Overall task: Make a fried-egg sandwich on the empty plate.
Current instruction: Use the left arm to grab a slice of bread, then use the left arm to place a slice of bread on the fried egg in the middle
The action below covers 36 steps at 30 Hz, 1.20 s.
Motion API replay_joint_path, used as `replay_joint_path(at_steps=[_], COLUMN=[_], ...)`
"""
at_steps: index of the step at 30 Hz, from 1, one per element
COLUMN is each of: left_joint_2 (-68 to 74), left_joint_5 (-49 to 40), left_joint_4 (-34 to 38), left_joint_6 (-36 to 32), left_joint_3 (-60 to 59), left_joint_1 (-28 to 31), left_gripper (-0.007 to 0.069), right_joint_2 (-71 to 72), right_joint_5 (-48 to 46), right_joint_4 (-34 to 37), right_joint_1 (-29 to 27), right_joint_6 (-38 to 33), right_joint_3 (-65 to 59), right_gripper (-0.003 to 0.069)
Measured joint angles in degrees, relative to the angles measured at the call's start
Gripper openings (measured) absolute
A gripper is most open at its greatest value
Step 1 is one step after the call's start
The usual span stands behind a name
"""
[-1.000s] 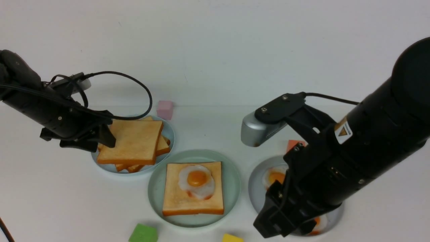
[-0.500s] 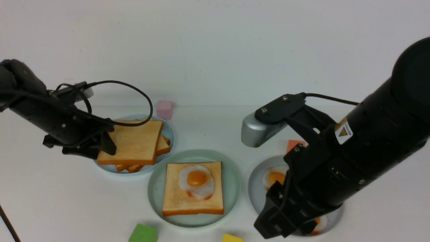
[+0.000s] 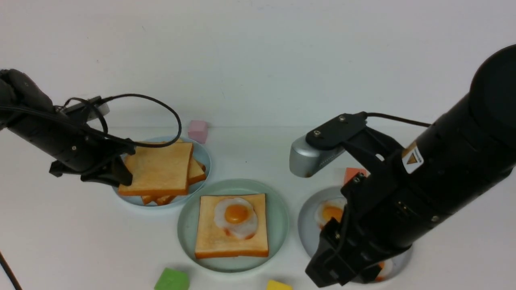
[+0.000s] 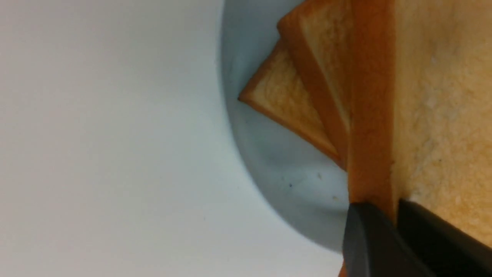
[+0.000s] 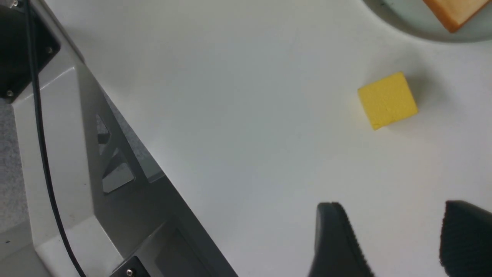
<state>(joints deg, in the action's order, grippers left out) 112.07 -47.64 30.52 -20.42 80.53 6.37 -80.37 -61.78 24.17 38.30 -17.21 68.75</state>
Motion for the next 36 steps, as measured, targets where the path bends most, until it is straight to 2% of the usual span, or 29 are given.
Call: replay_joint_path(at_steps=[4,6,11,13,16,20,26,36], left_joint_2=[-5.66,-9.39,-18.03,-18.95,-19.74,-17.84,-15.23,-14.76], left_joint_5=[-1.66,-1.88,1.62,3.24,9.97,15.48,19.27,20.00], left_joint_4=[2.30,6.03,14.14,15.17,17.68,19.29,20.34,19.72], left_joint_6=[0.04,-1.43,-5.18,-5.31,-5.38,-5.43,-5.43,-5.43], left_joint_3=[-0.66,-2.91,-15.91,-18.45,-24.28,-25.87,-25.91,-26.15], left_joint_1=[0.40,-0.34,-8.38,-10.47,-17.35,-21.83,-22.63,-22.57], left_gripper=[0.0063,0.0063,0.0063,0.0063,0.0063,0.0059,0.0058,0.0057], right_joint_2=[0.66,1.13,2.03,2.07,2.07,2.07,2.07,2.07], right_joint_5=[0.06,0.46,0.66,0.66,0.61,0.61,0.49,0.60], right_joint_4=[-2.50,-4.54,-8.96,-9.28,-9.84,-9.96,-10.03,-10.22], right_joint_1=[0.00,0.00,0.00,0.00,0.00,0.00,0.00,0.00], right_joint_6=[3.87,7.27,13.88,14.34,14.85,15.17,15.22,15.28], right_joint_3=[0.00,0.00,0.00,0.00,0.00,0.00,0.00,0.00], right_gripper=[0.0388,0.0388,0.0388,0.0388,0.0388,0.0388,0.0388,0.0388])
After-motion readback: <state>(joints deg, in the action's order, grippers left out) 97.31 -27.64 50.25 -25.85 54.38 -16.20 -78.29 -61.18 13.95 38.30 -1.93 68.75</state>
